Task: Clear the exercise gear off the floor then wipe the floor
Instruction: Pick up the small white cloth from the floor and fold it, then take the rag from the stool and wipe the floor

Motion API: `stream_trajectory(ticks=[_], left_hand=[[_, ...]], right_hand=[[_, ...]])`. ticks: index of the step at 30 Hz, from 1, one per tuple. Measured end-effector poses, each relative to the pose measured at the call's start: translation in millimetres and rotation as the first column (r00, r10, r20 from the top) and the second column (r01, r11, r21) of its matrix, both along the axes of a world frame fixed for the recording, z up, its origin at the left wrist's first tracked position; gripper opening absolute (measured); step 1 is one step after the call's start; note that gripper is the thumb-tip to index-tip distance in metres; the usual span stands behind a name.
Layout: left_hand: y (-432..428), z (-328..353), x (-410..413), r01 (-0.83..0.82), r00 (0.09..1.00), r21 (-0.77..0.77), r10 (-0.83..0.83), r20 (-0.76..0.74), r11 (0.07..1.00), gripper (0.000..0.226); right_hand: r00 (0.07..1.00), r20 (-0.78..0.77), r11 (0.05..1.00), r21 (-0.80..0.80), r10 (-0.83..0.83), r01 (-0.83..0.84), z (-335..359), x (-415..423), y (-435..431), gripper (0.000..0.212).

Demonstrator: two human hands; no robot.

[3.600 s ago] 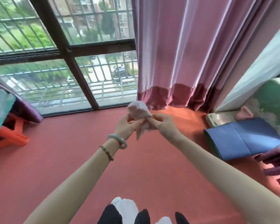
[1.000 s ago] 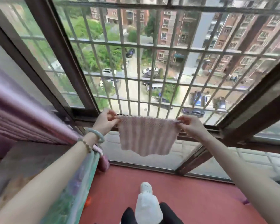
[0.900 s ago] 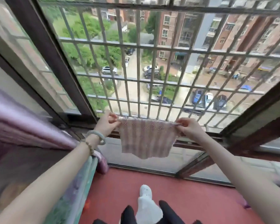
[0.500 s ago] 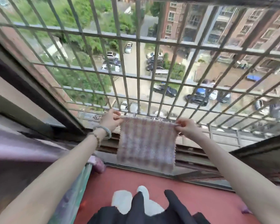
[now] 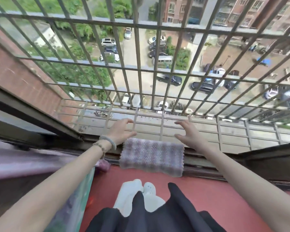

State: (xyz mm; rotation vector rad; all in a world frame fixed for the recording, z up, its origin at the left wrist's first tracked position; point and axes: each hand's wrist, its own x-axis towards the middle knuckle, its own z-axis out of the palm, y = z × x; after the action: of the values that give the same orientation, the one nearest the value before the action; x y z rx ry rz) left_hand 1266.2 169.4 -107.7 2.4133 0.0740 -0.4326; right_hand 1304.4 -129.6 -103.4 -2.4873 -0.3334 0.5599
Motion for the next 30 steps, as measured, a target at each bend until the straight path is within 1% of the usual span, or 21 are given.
stream_trajectory(ticks=[1,2,3,4,5,6,8,11,13,16,18,20,23,27,29,30], left_hand=[[-3,3,-9,0.125,0.991,0.069,-0.128,0.040,0.990,0.077],[-5,2,-19,0.247,0.963,0.157,-0.261,0.074,0.956,0.090],[-5,-1,-29,0.346,0.919,0.252,-0.381,0.102,0.904,0.099],[-6,-7,-38,0.419,0.868,0.338,-0.481,0.123,0.843,0.102],[-7,-14,-46,0.471,0.829,0.393,-0.549,0.108,0.790,0.101],[-9,-19,-53,0.496,0.808,0.435,-0.582,0.086,0.752,0.099],[-11,-29,-62,0.512,0.800,0.479,-0.599,0.036,0.713,0.095],[-13,-35,-68,0.503,0.798,0.520,-0.602,0.028,0.690,0.094],[-13,-35,-68,0.485,0.793,0.538,-0.606,0.061,0.689,0.094],[-15,-32,-72,0.463,0.797,0.539,-0.597,0.093,0.703,0.092],[-13,-30,-76,0.431,0.812,0.517,-0.568,0.136,0.740,0.091],[-9,-25,-84,0.383,0.830,0.494,-0.526,0.188,0.781,0.090],[1,-13,-99,0.285,0.863,0.437,-0.427,0.271,0.853,0.088],[20,6,-133,0.158,0.906,0.315,-0.264,0.330,0.936,0.088],[32,17,-156,0.065,0.924,0.211,-0.138,0.356,0.975,0.087],[39,22,-170,0.000,0.937,0.132,-0.046,0.347,0.991,0.086]], right_hand=[[0.997,0.028,0.997,-0.003,0.072,-0.072,-2,-9,0,0.053],[0.988,0.044,0.989,-0.021,0.145,-0.144,-1,-21,1,0.055],[0.973,0.072,0.975,-0.048,0.219,-0.216,-4,-33,2,0.058],[0.947,0.126,0.955,-0.088,0.294,-0.285,-8,-44,3,0.062],[0.912,0.195,0.931,-0.133,0.360,-0.339,-13,-55,4,0.067],[0.883,0.226,0.908,-0.177,0.412,-0.379,-18,-63,6,0.071],[0.852,0.234,0.877,-0.243,0.468,-0.415,-23,-72,8,0.075],[0.848,0.218,0.855,-0.324,0.484,-0.404,-23,-77,10,0.076],[0.854,0.176,0.848,-0.322,0.490,-0.421,-24,-76,11,0.079],[0.887,0.098,0.878,-0.230,0.451,-0.420,-14,-72,12,0.086],[0.904,0.101,0.902,-0.176,0.415,-0.395,-5,-69,15,0.080],[0.908,0.143,0.917,-0.121,0.395,-0.380,7,-68,20,0.070],[0.894,0.201,0.916,-0.045,0.400,-0.400,26,-71,35,0.062],[0.872,0.209,0.885,0.057,0.442,-0.462,44,-85,74,0.055],[0.870,0.184,0.856,0.176,0.457,-0.486,52,-97,101,0.053],[0.878,0.152,0.842,0.250,0.453,-0.478,56,-105,115,0.052]])
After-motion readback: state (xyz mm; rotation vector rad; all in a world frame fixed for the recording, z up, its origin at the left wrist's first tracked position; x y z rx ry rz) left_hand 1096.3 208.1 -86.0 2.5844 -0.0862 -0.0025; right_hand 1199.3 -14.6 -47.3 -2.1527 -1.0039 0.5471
